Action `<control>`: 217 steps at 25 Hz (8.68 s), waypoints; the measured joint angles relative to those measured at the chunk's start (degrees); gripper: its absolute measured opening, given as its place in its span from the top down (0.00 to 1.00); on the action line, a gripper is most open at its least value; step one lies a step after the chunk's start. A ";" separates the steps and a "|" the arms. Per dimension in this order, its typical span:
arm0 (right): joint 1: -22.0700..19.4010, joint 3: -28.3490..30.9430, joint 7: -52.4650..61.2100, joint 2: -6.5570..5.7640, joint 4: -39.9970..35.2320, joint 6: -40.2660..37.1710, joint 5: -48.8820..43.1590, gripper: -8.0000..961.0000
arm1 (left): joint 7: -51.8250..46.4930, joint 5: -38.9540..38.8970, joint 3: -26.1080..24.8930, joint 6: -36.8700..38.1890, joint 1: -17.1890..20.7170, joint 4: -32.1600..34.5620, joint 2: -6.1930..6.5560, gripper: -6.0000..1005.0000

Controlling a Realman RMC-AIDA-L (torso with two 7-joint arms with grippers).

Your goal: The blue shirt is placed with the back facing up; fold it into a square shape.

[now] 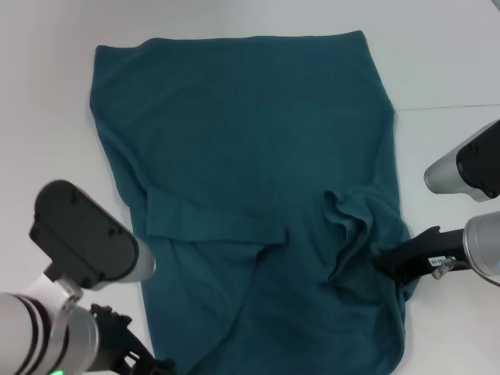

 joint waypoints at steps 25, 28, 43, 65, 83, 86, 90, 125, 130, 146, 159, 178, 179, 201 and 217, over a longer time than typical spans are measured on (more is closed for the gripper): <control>0.62 -0.02 0.00 0.00 1.03 0.61 -0.09 0.93 | -3.30 -2.65 4.30 0.59 -1.44 -1.64 -0.25 0.13; 0.72 -0.02 0.00 0.00 1.07 0.63 -0.08 0.93 | -3.59 -2.82 4.31 0.36 -1.78 -2.38 -0.25 0.13; 0.92 -0.02 0.04 0.00 1.05 0.60 -0.08 0.93 | -3.22 -2.23 3.20 -2.00 -4.26 -8.40 0.20 0.14; 1.01 -0.02 0.26 0.00 1.11 0.57 -0.08 0.93 | -3.11 -2.16 2.65 -1.31 -5.43 -9.61 0.18 0.56; 1.44 0.85 -0.07 0.00 -0.06 -1.45 0.49 0.93 | -0.54 0.03 0.29 3.77 -6.68 -8.70 0.36 0.94; 1.12 1.08 -1.09 0.00 -1.30 -3.40 1.02 0.93 | 0.77 0.04 -1.68 4.67 -6.46 -7.73 0.35 0.95; -0.34 0.64 -3.86 0.02 -3.43 -5.27 3.53 0.93 | 2.49 -0.01 -4.29 5.38 -6.39 -6.51 0.36 0.95; -14.38 13.93 -22.00 0.69 -13.84 -17.40 18.80 0.92 | 10.20 -5.93 -16.51 7.93 -1.93 0.77 0.10 0.95; -15.39 15.17 -24.96 0.79 -13.40 -17.32 19.68 0.92 | 9.97 -6.10 -16.52 8.55 0.36 2.56 -0.05 0.95; -19.18 17.73 -31.10 0.88 -13.13 -17.36 23.87 0.92 | 9.84 -6.66 -16.50 10.54 3.24 5.92 -0.17 0.95; -21.21 18.75 -33.21 0.94 -13.03 -18.68 25.00 0.92 | 10.23 -6.76 -17.40 14.33 3.46 8.11 -0.15 0.95; -23.75 23.64 -34.73 1.02 -13.66 -21.37 28.39 0.92 | 11.57 -6.74 -20.84 19.78 4.03 12.06 -0.04 0.95; -23.92 24.20 -34.81 1.04 -13.70 -21.71 28.60 0.92 | 11.58 -6.74 -20.86 20.00 4.04 12.08 -0.04 0.95; -22.66 24.98 -34.20 0.88 -14.14 -21.95 29.35 0.92 | 11.18 -7.55 -22.32 20.17 1.20 11.59 0.11 0.94; -22.03 24.86 -34.19 0.74 -13.32 -22.36 27.74 0.92 | 11.08 -11.75 -21.95 16.14 -1.56 6.05 0.01 0.93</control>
